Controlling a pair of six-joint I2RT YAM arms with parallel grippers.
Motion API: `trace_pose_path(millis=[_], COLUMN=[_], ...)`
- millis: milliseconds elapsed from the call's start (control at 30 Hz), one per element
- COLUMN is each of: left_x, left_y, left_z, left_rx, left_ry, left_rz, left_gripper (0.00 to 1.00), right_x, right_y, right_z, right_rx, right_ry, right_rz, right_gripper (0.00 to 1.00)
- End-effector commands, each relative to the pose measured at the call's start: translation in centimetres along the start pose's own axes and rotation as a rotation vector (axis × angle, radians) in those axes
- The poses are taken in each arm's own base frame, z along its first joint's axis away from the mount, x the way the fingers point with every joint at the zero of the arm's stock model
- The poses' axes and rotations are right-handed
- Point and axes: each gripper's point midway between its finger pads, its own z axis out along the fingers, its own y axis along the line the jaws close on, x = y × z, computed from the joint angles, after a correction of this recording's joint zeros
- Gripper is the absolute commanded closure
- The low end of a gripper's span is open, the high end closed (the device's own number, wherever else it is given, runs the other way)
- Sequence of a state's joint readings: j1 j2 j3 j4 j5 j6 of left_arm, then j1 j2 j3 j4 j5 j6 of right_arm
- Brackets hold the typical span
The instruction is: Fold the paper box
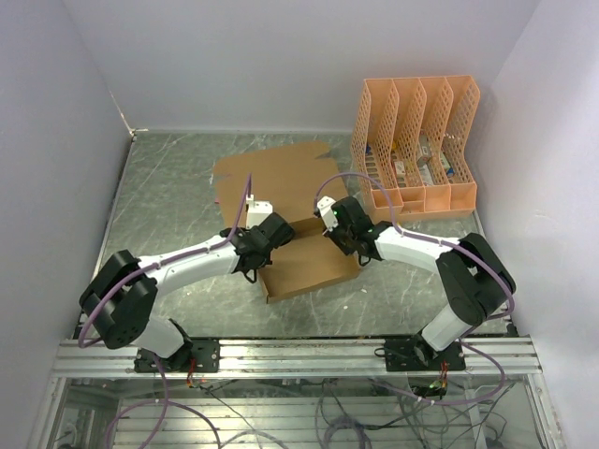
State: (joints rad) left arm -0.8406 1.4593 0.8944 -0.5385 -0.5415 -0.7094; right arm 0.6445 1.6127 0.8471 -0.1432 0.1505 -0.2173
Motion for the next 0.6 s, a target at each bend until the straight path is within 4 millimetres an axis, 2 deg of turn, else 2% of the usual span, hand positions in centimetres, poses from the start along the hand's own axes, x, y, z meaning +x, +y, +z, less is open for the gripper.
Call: trace_pose_path(millis=[0, 100, 200, 467, 533, 567], left_x=[-2.4, -2.5, -2.4, -1.9, -1.6, -1.5], left_y=[-1.0, -1.0, -0.7, -0.5, -0.5, -0.5], left_z=[-1.7, -2.2, -2.5, -2.9, -2.8, -2.7], left_rx=[0.027, 0.038, 0.031, 0.037, 0.037, 0.037], left_ry=[-0.098, -0.117, -0.125, -0.138, -0.137, -0.134], left_rz=[-0.033, -0.074, -0.106, -0.146, -0.149, -0.147], left_gripper=[0.89, 0.89, 0.89, 0.91, 0.91, 0.91], right_x=[1.2, 1.1, 1.4, 3.7, 4.0, 4.1], right_y=[0.2, 0.3, 0.0, 0.8, 0.9, 1.0], right_z=[0.0, -0.3, -1.0, -1.9, -2.0, -1.9], right_rx=[-0.045, -0.083, -0.101, -0.144, -0.149, -0.151], right_ry=[0.066, 0.061, 0.059, 0.131, 0.142, 0.150], right_rz=[-0.087, -0.057, -0.037, -0.041, -0.037, -0.038], right_gripper=[0.69, 0.63, 0.62, 0.64, 0.72, 0.80])
